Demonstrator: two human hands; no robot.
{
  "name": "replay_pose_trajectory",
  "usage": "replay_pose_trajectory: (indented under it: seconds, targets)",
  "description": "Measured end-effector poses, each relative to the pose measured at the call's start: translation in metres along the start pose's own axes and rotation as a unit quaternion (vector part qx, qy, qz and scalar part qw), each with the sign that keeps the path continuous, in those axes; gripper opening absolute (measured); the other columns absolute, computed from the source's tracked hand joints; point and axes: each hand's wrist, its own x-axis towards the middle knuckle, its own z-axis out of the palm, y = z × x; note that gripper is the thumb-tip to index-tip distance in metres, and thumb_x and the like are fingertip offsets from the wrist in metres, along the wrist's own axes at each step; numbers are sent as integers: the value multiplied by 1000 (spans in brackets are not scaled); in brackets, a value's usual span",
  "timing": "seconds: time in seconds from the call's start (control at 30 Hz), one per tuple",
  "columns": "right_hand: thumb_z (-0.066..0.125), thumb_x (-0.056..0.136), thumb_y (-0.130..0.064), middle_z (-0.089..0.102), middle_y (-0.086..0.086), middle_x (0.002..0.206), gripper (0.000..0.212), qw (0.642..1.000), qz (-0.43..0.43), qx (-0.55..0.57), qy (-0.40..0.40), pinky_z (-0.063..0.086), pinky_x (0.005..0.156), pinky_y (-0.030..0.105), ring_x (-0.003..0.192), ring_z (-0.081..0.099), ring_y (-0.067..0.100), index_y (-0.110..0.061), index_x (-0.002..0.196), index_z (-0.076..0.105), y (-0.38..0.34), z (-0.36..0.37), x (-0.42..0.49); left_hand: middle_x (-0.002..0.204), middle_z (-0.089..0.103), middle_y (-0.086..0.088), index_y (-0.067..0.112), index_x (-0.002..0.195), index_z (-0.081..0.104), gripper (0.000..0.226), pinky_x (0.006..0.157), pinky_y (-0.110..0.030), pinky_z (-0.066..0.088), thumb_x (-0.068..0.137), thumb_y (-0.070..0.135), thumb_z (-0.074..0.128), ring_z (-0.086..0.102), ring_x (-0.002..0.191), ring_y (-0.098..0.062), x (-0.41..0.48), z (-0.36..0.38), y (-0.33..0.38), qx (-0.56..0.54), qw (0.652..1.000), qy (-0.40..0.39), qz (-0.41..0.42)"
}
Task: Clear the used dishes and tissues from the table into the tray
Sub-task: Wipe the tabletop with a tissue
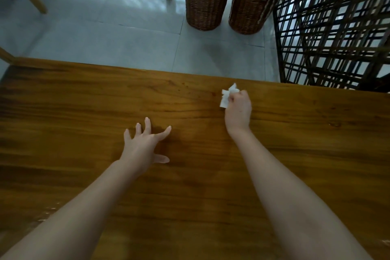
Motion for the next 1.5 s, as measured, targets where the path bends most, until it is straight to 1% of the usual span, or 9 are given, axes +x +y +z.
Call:
replay_pose_trajectory:
  seconds: [0.2,0.53,0.63,0.87,0.97,1.1,1.2,1.4,1.5]
  targets:
    - [57,88,1,59,9,94,13,977,-191,-32,-89,40,66,20,84,54,17,-1,98,65,-34,18,-1,158,-10,-16,49,147,0,90,114,-60,3,82,52,63,-4,145,-38,-2,-1,0,2,1000,-1,-1]
    - [48,95,-1,58,13,97,19,1000,-3,-22,5,37,66,17,81,48,13,1,96,66,-4,7,31,158,-7,-18,46,148,4,94,114,-60,3,79,49,68,-1,145,-40,3,-8,6,5,1000,-23,-15]
    - [41,95,1,57,10,94,23,997,-75,-8,-23,34,57,13,72,43,7,-4,91,63,-45,33,16,158,-9,-17,46,148,3,93,114,-61,2,80,47,67,-4,145,-40,2,-7,5,-4,1000,-23,-12]
    - [71,77,2,61,6,97,27,961,-238,-9,-139,41,63,17,79,52,13,-6,102,67,-115,79,-26,158,-11,-16,46,148,5,89,113,-61,0,82,47,65,-7,145,-39,2,-5,5,-5,1000,-24,-6]
    - [57,86,3,60,8,93,15,966,-235,-11,-111,28,59,13,77,47,11,-3,96,67,-94,66,3,158,-11,-17,46,148,2,91,112,-62,0,82,48,65,-6,144,-41,4,-2,2,-6,1000,-25,-1]
    - [43,90,7,55,11,90,23,986,-149,1,-73,41,65,27,84,53,23,-3,81,62,-75,56,33,158,-12,-17,47,148,2,93,112,-62,0,80,50,66,-6,144,-41,7,-2,3,-5,1000,-30,-8]
    - [46,87,11,54,10,95,20,991,-118,1,-61,34,67,22,87,46,17,1,92,62,-88,60,21,158,-13,-17,47,148,2,94,112,-61,-1,80,48,67,-7,144,-41,9,-1,3,-10,999,-33,-10]
    - [57,87,3,57,11,118,34,967,-222,14,-120,46,86,26,107,51,22,-4,120,61,-107,68,-34,158,-11,-17,46,148,5,91,112,-61,-1,81,46,67,-7,144,-41,9,0,2,-7,1000,-15,-4]
    - [59,86,2,60,8,111,33,946,-288,-15,-147,47,80,22,101,54,19,-6,118,62,-87,55,-36,158,-11,-16,47,148,6,90,112,-61,0,81,47,67,-6,144,-40,8,0,2,-6,1000,-15,-4]
